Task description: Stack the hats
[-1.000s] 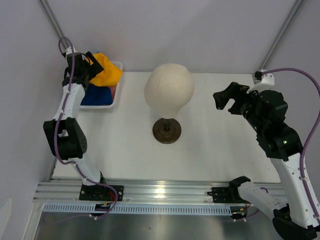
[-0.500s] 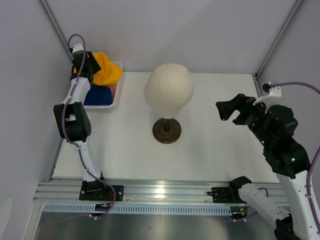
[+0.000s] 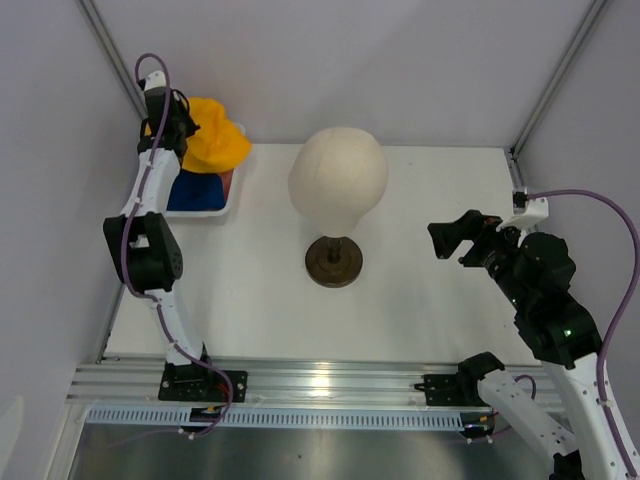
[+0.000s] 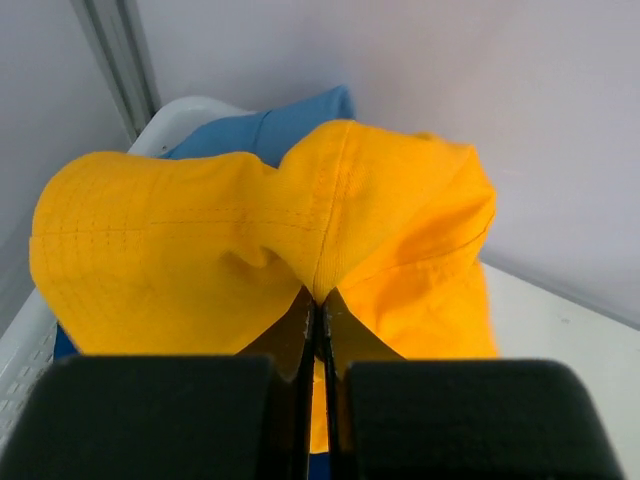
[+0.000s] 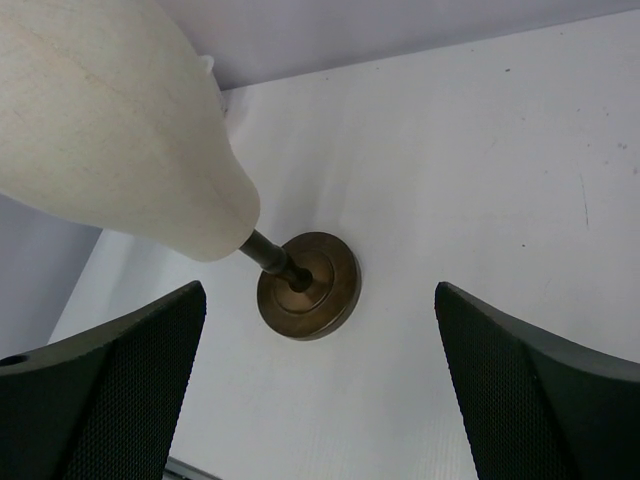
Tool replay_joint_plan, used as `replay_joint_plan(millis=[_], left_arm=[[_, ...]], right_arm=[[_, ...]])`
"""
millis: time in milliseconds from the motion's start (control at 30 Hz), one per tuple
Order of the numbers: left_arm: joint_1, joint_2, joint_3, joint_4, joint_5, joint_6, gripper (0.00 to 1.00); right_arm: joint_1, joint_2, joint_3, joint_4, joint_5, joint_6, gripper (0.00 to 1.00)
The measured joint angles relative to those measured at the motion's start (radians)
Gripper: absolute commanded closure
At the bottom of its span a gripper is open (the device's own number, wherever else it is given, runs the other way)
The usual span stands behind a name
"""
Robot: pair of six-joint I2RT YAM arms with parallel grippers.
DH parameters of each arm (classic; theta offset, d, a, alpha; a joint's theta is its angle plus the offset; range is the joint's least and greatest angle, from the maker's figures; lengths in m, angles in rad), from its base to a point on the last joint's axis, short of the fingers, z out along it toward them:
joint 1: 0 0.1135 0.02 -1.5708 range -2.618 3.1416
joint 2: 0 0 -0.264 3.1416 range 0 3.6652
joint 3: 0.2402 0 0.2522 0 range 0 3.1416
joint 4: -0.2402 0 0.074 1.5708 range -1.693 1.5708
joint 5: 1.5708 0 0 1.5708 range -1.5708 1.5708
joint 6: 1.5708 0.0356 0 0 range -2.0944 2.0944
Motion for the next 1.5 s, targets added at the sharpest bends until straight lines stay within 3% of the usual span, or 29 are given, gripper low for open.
replay_joint_plan(millis=[233,400,700,1067,1500], left_arm=[[-0.041,-0.233,0.014,-0.078,0.018,-0.112,0.99],[-0.045,-0.322,0.180,-0.161,0.087,-0.245,0.99],[-0.064,-0.410,0.286,-0.191,0.365,-0.546,0.99],[-0.321,-0.467,0.389,-0.222,0.618,-0.719,0.99],[-0.518,-0.603,0.388,-0.159,0.565,-0.841,0.99]], right_arm=[[-0.012,0.079,-0.028,0.076,0.066,0.003,0.01],[-0.070,0.253,0.129,0.105,0.093,0.011,0.00],[-0.118,0.341,0.251,0.348,-0.116,0.086,0.01],[-0.124,0.378,0.278,0.469,-0.294,0.251,0.01],[-0.124,0.267,0.262,0.480,-0.310,0.315,0.00]])
